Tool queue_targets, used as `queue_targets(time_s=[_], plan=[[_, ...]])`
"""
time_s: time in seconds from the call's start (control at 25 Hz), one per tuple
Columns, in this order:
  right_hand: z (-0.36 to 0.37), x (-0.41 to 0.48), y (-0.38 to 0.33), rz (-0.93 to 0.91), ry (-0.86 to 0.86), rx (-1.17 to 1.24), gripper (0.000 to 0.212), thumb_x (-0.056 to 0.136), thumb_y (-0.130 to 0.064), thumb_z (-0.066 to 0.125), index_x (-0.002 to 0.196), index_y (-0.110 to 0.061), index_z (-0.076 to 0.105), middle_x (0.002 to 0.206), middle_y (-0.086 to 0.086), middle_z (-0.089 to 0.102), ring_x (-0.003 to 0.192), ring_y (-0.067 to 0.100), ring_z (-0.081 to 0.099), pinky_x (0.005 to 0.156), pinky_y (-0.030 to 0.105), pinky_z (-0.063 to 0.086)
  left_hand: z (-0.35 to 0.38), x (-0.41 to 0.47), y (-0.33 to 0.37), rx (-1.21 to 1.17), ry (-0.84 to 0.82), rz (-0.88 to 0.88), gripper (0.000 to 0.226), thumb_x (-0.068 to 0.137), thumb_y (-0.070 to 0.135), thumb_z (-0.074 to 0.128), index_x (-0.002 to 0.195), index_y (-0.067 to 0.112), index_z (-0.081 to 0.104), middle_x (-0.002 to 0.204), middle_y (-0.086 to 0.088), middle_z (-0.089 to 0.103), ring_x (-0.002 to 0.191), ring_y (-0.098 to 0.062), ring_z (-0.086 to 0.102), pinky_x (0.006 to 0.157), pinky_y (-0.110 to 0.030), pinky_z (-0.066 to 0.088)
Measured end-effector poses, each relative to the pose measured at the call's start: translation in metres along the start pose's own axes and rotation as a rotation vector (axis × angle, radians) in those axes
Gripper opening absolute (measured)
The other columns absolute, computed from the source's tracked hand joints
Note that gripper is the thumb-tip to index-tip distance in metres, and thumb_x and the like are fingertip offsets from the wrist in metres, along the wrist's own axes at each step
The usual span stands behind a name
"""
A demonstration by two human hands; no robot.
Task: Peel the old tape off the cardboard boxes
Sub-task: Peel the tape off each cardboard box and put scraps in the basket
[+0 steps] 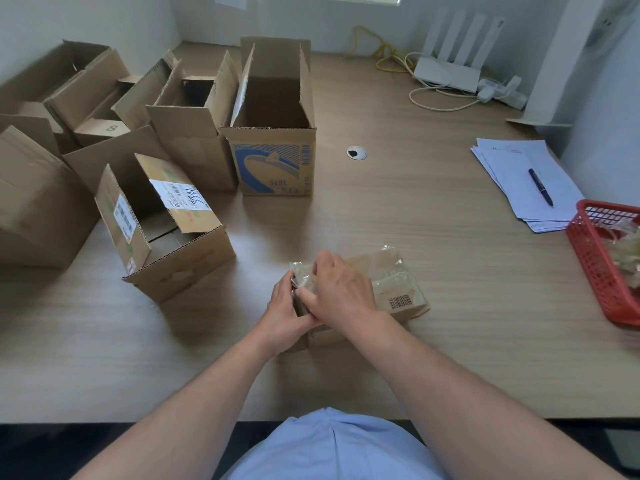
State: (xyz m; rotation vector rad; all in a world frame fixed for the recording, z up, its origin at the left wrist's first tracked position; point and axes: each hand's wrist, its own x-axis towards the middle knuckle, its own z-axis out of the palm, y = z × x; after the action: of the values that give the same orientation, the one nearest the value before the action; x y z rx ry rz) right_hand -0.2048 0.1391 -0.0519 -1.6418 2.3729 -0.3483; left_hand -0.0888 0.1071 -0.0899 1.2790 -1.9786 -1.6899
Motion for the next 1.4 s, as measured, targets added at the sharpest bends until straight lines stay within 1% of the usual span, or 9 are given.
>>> queue_targets(time_s=[0.08,0.28,0.44,0.64,0.84,0.96,1.08,1.24,1.4], plan=[[0.001,0.0,-0.002,0.004,-0.007,0.066,0.031,0.085,-0.036,0.057,0.102,-0.018,0.038,0.105,0.003,0.056,0.097,0.028,0.057,0.067,0.033,0.033,0.0,0.0,-0.001,0.026,-0.006,-0.004,0.108,0.051,0.05,0.073,0.144,0.031,0.021,0.131,0.017,0.022,0.124,-0.002,0.024,0.104,-0.024,0.027],[-0.005,0.003,-0.001,0.094,-0.053,0.261,0.032,0.089,-0.018,0.049,0.12,-0.02,0.046,0.111,0.005,0.064,0.103,0.03,0.059,0.078,0.034,0.04,0.0,-0.001,0.001,-0.021,-0.004,0.017,0.088,0.047,0.057,0.068,0.126,0.043,0.031,0.131,0.011,0.037,0.131,-0.012,0.032,0.111,-0.039,0.032],[-0.017,0.008,0.024,0.219,-0.063,0.246,0.022,0.087,-0.017,0.046,0.097,-0.021,0.065,0.113,0.006,0.062,0.106,0.028,0.056,0.082,0.033,0.043,0.001,0.0,-0.001,-0.016,0.02,0.01,0.106,0.047,0.057,0.066,0.141,0.025,0.03,0.137,0.002,0.036,0.132,-0.015,0.032,0.112,-0.042,0.031],[-0.022,0.006,0.043,0.278,-0.03,0.189,0.015,0.086,-0.03,0.056,0.1,-0.028,0.063,0.113,0.003,0.047,0.103,0.023,0.053,0.076,0.028,0.04,0.001,0.001,-0.005,-0.014,0.005,0.011,0.104,0.049,0.058,0.067,0.142,0.03,0.028,0.136,0.006,0.035,0.132,-0.012,0.031,0.113,-0.041,0.029],[-0.031,0.003,0.056,0.204,0.019,0.18,0.01,0.088,-0.02,0.052,0.093,-0.017,0.061,0.104,0.005,0.061,0.099,0.027,0.056,0.077,0.034,0.045,0.0,0.004,-0.008,-0.016,-0.004,0.01,0.101,0.051,0.057,0.07,0.14,0.032,0.03,0.135,0.007,0.035,0.132,-0.014,0.034,0.113,-0.042,0.031],[-0.025,-0.008,0.044,0.138,0.008,0.221,0.027,0.09,-0.04,0.054,0.095,-0.015,0.061,0.102,0.004,0.062,0.095,0.025,0.058,0.077,0.033,0.043,0.0,0.004,-0.009,-0.009,-0.004,0.022,0.099,0.052,0.056,0.069,0.14,0.031,0.031,0.133,0.007,0.036,0.131,-0.012,0.034,0.112,-0.042,0.033],[-0.015,-0.013,0.03,0.072,-0.007,-0.001,0.041,0.082,-0.052,0.056,0.105,-0.017,0.057,0.109,0.002,0.057,0.102,0.023,0.055,0.08,0.034,0.043,-0.001,0.005,-0.008,-0.004,-0.014,0.033,0.096,0.053,0.054,0.069,0.138,0.027,0.033,0.133,0.004,0.038,0.13,-0.011,0.034,0.11,-0.041,0.034],[-0.014,-0.009,0.027,0.023,0.012,-0.084,0.026,0.091,-0.03,0.05,0.112,-0.015,0.056,0.114,0.009,0.052,0.103,0.032,0.055,0.077,0.037,0.043,-0.002,0.005,-0.008,0.031,-0.013,0.017,0.114,0.05,0.059,0.067,0.148,0.022,0.021,0.14,0.003,0.035,0.133,-0.008,0.026,0.114,-0.037,0.027],[-0.016,-0.013,0.042,0.257,0.196,0.139,0.035,0.088,-0.018,0.054,0.123,-0.015,0.052,0.117,0.009,0.053,0.104,0.031,0.056,0.08,0.035,0.043,-0.003,0.005,-0.011,0.053,-0.027,0.017,0.12,0.051,0.064,0.065,0.151,0.025,0.012,0.146,0.005,0.03,0.137,-0.008,0.021,0.116,-0.039,0.023]])
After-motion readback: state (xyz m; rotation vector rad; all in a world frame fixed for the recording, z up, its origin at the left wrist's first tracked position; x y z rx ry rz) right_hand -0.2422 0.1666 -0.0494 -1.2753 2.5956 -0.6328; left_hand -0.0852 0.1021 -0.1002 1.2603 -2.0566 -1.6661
